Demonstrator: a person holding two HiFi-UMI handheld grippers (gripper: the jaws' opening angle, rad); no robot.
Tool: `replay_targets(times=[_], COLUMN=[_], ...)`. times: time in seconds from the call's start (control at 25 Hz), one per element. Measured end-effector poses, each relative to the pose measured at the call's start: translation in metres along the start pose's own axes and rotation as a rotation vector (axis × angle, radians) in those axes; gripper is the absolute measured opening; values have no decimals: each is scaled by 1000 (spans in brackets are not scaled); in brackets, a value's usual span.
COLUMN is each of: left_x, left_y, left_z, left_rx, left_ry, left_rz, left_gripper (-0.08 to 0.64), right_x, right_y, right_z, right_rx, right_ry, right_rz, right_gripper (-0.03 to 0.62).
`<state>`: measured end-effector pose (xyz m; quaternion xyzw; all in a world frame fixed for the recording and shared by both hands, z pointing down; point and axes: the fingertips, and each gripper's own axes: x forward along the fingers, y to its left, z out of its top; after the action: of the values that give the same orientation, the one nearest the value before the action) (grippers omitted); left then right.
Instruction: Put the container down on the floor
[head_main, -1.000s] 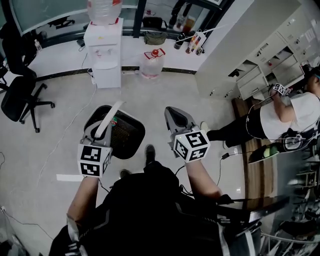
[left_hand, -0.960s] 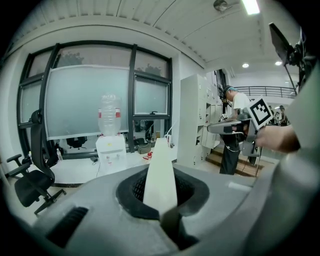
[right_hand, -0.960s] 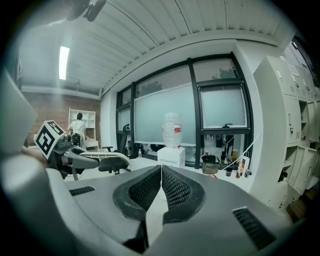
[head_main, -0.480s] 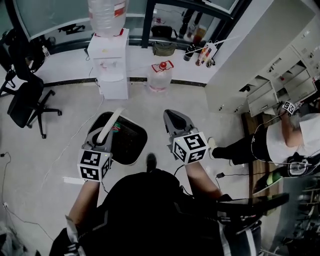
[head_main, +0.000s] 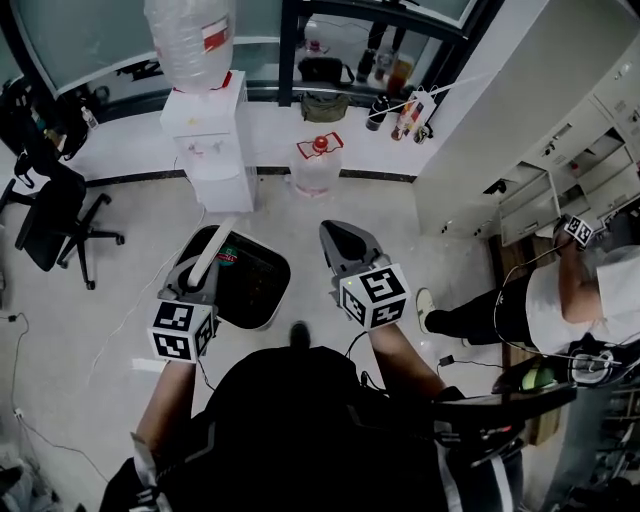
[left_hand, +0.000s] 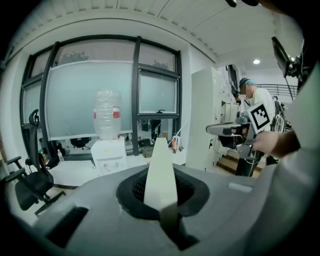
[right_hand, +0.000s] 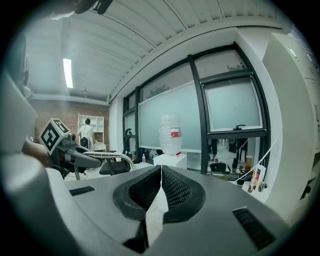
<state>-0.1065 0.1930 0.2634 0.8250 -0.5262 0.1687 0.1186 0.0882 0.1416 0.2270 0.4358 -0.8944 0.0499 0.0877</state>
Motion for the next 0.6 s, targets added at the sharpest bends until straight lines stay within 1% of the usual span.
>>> replay_targets(times=[0.28, 0.44, 0.6], left_x=[36, 54, 67], left_y=[-9, -16, -19], left_z=[20, 30, 32], left_rx=[-8, -8, -10], left_ry=[8, 6, 15], left_rz=[12, 18, 20], left_gripper=[23, 23, 23], right_x=[12, 20, 28], right_y=[-43, -63, -77], right_z=[-3, -3, -6], right_rx=[26, 9, 2], right_ry=[-4, -8, -7], right_rz=[22, 45, 59], right_gripper=[9, 9, 9])
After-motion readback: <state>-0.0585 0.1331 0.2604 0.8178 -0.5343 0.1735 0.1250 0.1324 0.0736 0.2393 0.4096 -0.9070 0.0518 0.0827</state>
